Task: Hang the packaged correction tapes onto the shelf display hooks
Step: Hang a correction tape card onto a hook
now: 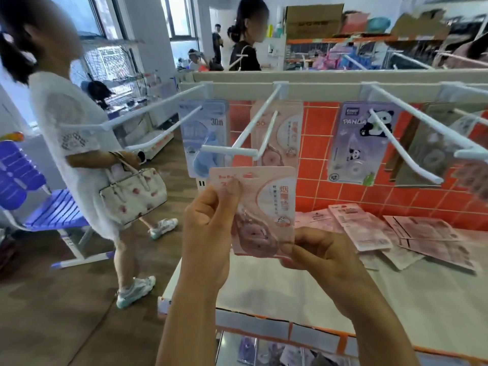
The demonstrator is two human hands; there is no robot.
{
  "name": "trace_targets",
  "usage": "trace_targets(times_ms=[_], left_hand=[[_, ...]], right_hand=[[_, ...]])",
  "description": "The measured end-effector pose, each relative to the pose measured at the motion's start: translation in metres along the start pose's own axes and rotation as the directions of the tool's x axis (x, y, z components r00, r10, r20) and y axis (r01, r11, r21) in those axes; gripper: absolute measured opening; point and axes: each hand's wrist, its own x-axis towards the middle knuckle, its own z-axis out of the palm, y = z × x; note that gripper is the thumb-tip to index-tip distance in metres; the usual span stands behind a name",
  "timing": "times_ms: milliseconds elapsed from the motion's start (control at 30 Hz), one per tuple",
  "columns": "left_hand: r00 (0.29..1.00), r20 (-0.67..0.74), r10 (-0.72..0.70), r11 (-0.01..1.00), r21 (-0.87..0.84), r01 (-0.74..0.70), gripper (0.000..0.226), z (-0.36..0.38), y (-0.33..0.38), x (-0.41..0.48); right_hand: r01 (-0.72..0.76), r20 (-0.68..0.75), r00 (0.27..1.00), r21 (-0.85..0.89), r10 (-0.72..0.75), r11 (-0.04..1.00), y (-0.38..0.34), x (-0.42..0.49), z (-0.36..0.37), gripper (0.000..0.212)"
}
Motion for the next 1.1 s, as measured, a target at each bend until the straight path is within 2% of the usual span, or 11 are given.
trace_targets(times_ms=[233,400,500,600,633,700,833,933,1000,1100], left_hand=[[0.996,0.040,0.074,0.994,0.073,-0.077,0.017,-0.001,0.009,0.004],[0.987,0.103,0.123,0.989,0.063,-0.130,0.017,-0.003,0.012,0.005],[0.987,0.089,0.133,0.990,0.044,-0.137,0.014,-0.002,0.012,0.008],[0.986,0.090,0.142,0.988,0.053,-0.147,0.018,0.000,0.012,0.010],[0.986,0.087,0.141,0.988,0.057,-0.146,0.018,0.001,0.011,0.010],[0.986,0.079,0.149,0.984,0.091,-0.156,0.018,0.001,0.010,0.013],[0.991,0.055,0.121,0.980,0.154,-0.128,0.026,0.002,0.001,0.024],[0.996,0.014,0.088,0.979,0.186,-0.090,0.037,0.005,-0.006,0.034],[0.997,0.007,0.078,0.978,0.194,-0.078,0.041,0.009,-0.011,0.041],[0.999,-0.015,0.037,0.981,0.193,-0.034,0.032,0.014,-0.020,0.058]], right_hand=[[0.037,0.021,0.999,0.034,-0.038,0.999,-0.005,0.004,0.005,0.020],[0.071,0.038,0.997,0.030,-0.073,0.997,-0.006,0.005,0.004,0.018],[0.098,0.032,0.995,0.014,-0.098,0.995,-0.005,0.007,0.005,0.012],[0.115,0.057,0.992,0.019,-0.116,0.993,-0.004,0.009,0.006,0.039],[0.119,0.055,0.991,0.022,-0.120,0.993,-0.004,0.009,0.006,0.041],[0.121,0.047,0.992,0.011,-0.121,0.993,-0.004,0.011,0.005,0.033],[0.071,-0.008,0.997,-0.001,-0.071,0.997,0.001,0.017,0.004,0.010],[0.034,-0.070,0.997,0.036,-0.032,0.999,0.003,0.020,0.005,0.018],[0.025,-0.129,0.992,0.048,-0.018,0.999,0.006,0.024,0.005,0.016],[0.041,-0.213,0.977,0.044,-0.030,0.998,0.008,0.031,0.004,0.014]])
